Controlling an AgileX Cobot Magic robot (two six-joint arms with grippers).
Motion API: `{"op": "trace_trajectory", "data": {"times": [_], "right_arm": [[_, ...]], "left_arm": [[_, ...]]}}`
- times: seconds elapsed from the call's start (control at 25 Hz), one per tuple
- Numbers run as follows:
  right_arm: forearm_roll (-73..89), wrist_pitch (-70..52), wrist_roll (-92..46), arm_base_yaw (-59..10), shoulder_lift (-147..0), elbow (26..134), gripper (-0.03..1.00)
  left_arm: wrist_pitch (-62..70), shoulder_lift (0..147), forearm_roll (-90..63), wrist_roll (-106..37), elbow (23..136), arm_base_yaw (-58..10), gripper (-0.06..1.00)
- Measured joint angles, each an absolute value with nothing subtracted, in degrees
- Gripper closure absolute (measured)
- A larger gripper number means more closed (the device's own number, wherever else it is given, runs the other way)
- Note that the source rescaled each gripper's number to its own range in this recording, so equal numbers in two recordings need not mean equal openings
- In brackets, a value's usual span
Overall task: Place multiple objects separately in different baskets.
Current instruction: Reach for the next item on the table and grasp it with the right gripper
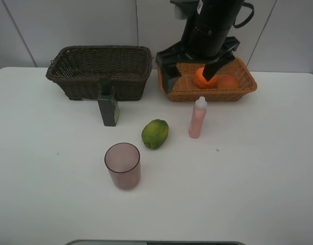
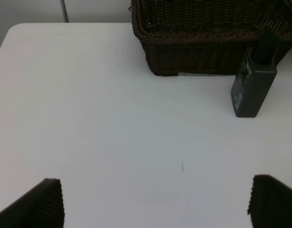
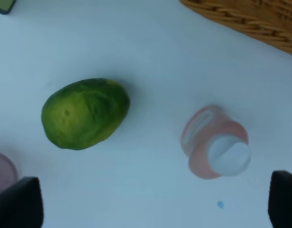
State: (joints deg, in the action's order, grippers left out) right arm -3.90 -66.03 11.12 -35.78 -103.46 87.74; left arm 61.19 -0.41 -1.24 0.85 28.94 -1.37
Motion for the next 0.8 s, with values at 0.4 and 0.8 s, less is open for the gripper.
{"op": "trace_trajectory", "data": {"times": [0.4, 0.8], "right_arm": [[-2.5, -62.9, 19.2, -38.3, -104.4, 87.7, -0.03], [-4.0, -56.1, 37.9, -41.2, -112.4, 87.7, -0.03]], "left_arm": [[61.2, -0.4, -1.2, 0.8, 28.9, -1.4, -0.06], [61.2, -0.4, -1.2, 0.8, 28.9, -1.4, -0.06]]}}
